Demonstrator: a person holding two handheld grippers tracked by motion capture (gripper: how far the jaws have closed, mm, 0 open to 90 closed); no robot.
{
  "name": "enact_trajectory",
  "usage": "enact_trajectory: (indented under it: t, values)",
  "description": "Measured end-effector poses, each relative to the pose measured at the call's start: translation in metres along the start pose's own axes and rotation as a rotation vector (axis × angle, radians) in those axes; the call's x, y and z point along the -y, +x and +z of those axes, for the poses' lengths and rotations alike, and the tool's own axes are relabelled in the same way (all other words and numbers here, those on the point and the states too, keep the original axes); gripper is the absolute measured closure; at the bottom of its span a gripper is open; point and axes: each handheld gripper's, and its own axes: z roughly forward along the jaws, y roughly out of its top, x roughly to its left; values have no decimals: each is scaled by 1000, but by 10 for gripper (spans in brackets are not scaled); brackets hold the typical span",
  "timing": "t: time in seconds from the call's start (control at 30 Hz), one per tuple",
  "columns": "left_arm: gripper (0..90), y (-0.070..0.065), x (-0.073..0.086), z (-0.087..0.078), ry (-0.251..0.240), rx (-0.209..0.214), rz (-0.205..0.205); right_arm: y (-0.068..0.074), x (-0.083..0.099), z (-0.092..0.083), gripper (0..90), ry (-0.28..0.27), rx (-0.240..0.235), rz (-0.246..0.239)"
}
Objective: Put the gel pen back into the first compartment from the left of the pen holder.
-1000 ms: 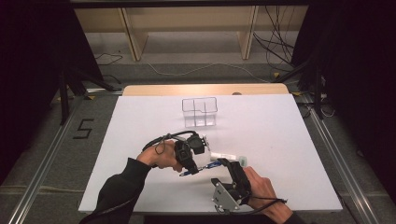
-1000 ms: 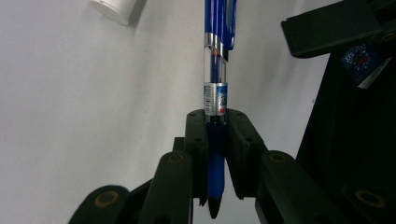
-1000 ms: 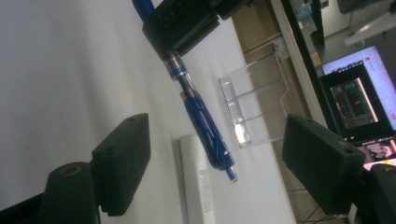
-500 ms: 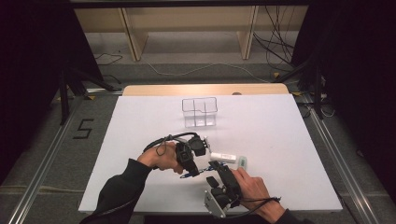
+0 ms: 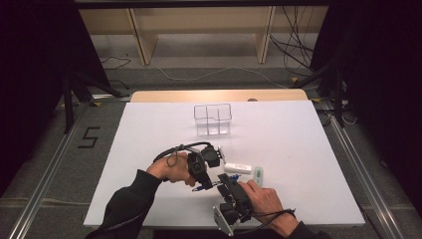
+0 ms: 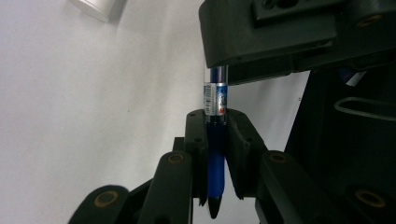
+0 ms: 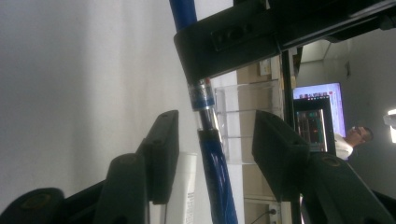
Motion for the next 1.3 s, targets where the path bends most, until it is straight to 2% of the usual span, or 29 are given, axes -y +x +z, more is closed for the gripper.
enact_trajectory:
  t: [0.13, 0.5, 0.77, 0.83, 0.93, 1.03, 1.07, 1.17, 1.23, 1.27, 1.3]
  values:
    - [791, 0, 0, 0, 0, 1, -1, 3, -2, 2, 591, 1, 16, -13]
    - [791, -1, 0, 1, 1, 10, -14, 7, -5, 4, 688, 4, 18, -46]
    - [791, -1, 0, 1, 7, 18, -7, 9, -6, 6, 765, 12, 18, -70]
    - [790, -1, 0, 2, 9, 22, -9, 10, -6, 5, 775, 23, 5, -77]
    - [788, -1, 0, 2, 13, 22, -11, 11, -7, 6, 788, 18, 3, -101]
    - [777, 0, 1, 3, 10, 31, -14, 11, -7, 6, 792, 10, 5, -107]
    - [764, 0, 1, 2, 7, 27, -15, 11, -7, 5, 793, 13, -1, -106]
    - [612, 0, 3, -1, -1, 20, -11, 10, -5, 6, 793, 6, 11, -99]
    - [485, -1, 5, -4, -24, -6, -15, 8, -4, 5, 794, 26, -2, -97]
    - [446, -1, 6, -6, -40, -11, -21, 7, -3, 6, 794, 11, 12, -97]
    - [422, -1, 8, -8, -56, -25, -26, 7, -2, 4, 794, 34, -4, -89]
